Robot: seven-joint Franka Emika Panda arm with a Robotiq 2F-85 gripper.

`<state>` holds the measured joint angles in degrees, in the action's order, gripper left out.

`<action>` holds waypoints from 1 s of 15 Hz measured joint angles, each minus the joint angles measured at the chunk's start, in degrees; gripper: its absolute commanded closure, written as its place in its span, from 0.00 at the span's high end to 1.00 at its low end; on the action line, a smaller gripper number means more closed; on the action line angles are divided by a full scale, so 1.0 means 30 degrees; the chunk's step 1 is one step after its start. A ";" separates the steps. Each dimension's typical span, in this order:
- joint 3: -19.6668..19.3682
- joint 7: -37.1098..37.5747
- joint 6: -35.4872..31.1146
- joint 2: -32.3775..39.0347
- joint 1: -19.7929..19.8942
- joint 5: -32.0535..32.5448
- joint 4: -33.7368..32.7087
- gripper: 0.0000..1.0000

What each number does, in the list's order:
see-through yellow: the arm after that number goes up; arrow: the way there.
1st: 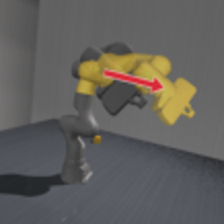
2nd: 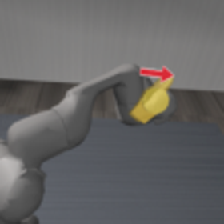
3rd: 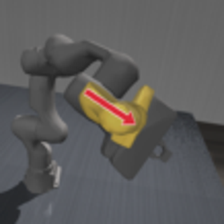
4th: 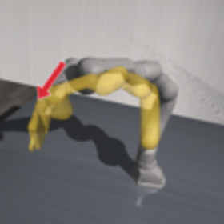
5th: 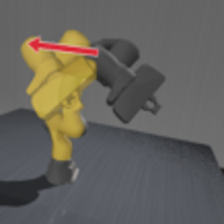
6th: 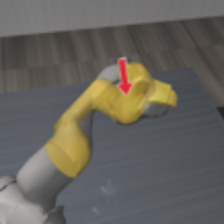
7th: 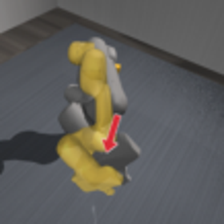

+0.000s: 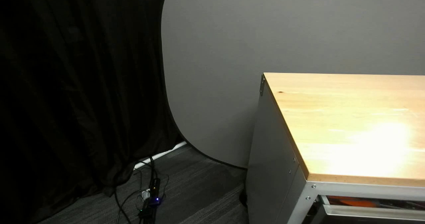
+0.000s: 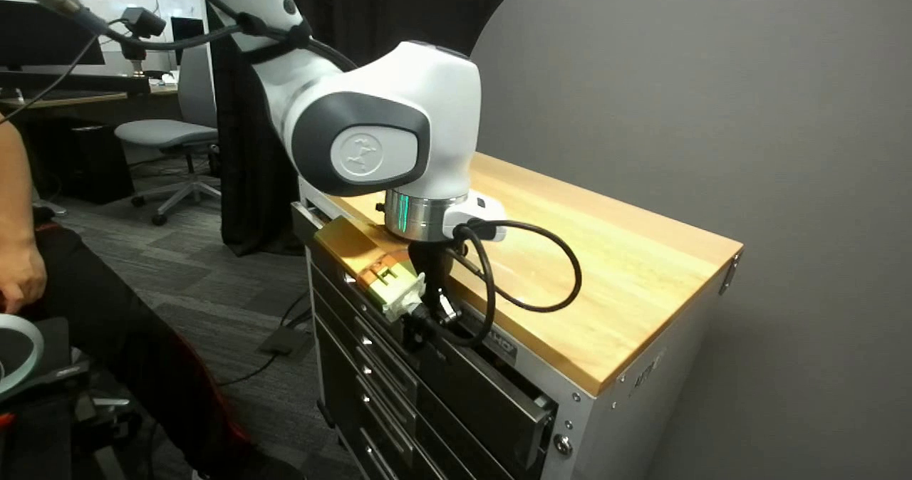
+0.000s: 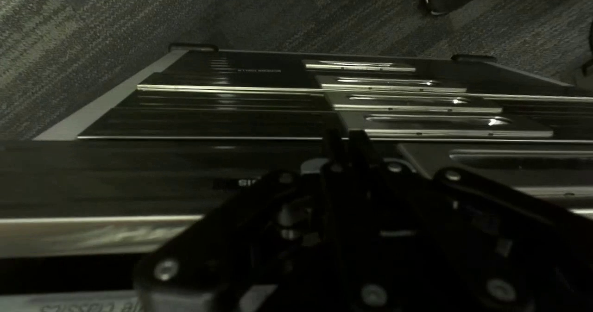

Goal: Put the screwdriver in the drawer then close the drawer

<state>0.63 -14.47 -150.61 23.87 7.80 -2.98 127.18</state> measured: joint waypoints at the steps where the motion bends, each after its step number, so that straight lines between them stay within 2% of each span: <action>1: 0.0103 -0.0044 -0.0207 0.0106 0.0023 -0.0034 -0.0118 0.10; 7: 0.1412 -0.0950 -0.1600 0.0257 0.0640 -0.1194 -0.0179 0.11; 11: 0.1720 -0.1195 -0.1265 -0.0873 0.0859 -0.1389 0.0183 0.11; 12: 0.1679 -0.1177 -0.0809 -0.1558 0.0754 -0.1262 0.0307 0.34; 14: 0.1378 -0.0674 0.0649 -0.3146 0.0244 -0.0374 0.0373 0.40; 15: 0.1220 -0.0227 0.1581 -0.4006 -0.0116 0.0189 0.0367 0.46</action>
<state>4.29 -15.15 -145.86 11.85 7.45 -2.41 128.28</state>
